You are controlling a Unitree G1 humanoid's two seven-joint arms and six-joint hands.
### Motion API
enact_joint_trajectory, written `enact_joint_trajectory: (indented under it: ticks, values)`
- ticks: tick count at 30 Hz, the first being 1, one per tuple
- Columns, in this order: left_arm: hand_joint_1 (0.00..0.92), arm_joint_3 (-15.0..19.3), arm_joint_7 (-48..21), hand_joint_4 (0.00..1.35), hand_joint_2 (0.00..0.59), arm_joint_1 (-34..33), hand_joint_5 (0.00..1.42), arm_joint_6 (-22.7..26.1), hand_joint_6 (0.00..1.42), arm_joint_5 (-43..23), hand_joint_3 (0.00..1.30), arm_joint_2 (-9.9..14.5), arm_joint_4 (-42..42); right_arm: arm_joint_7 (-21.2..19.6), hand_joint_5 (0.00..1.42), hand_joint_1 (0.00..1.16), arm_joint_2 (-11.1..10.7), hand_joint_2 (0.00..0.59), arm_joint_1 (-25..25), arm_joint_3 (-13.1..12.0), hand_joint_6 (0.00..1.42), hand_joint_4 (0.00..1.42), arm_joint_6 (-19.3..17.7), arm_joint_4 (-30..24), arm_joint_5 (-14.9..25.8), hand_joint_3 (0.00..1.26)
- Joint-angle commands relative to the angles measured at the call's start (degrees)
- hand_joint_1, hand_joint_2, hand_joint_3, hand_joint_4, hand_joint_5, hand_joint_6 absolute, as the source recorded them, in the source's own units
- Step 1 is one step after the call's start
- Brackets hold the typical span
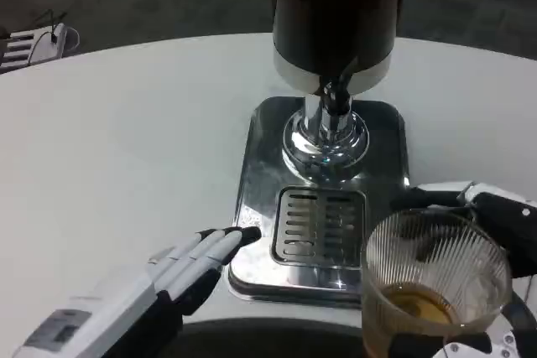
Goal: Grasp the cup under the faucet to collect the drink, then remove the cup.
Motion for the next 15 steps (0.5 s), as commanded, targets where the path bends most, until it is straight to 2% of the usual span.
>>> enact_joint_trajectory:
  ticks: [1, 15]
  values:
    - [0.000, -0.3, -0.7, 0.00, 0.106, 0.0, 0.00, 0.7, 0.06, 0.0, 0.04, 0.2, 0.8, 0.0, 1.42, 0.95, 0.0, 0.302, -1.0, -0.1, 1.42, 1.28, 0.1, 0.1, 1.2, 0.99]
    - [0.000, -0.7, -0.9, 0.00, 0.106, -0.7, 0.00, 1.7, 0.06, 0.0, 0.04, 0.2, 1.1, 0.1, 1.42, 0.95, -0.1, 0.302, -1.8, -0.1, 1.42, 1.28, 0.5, 0.7, 1.3, 0.99]
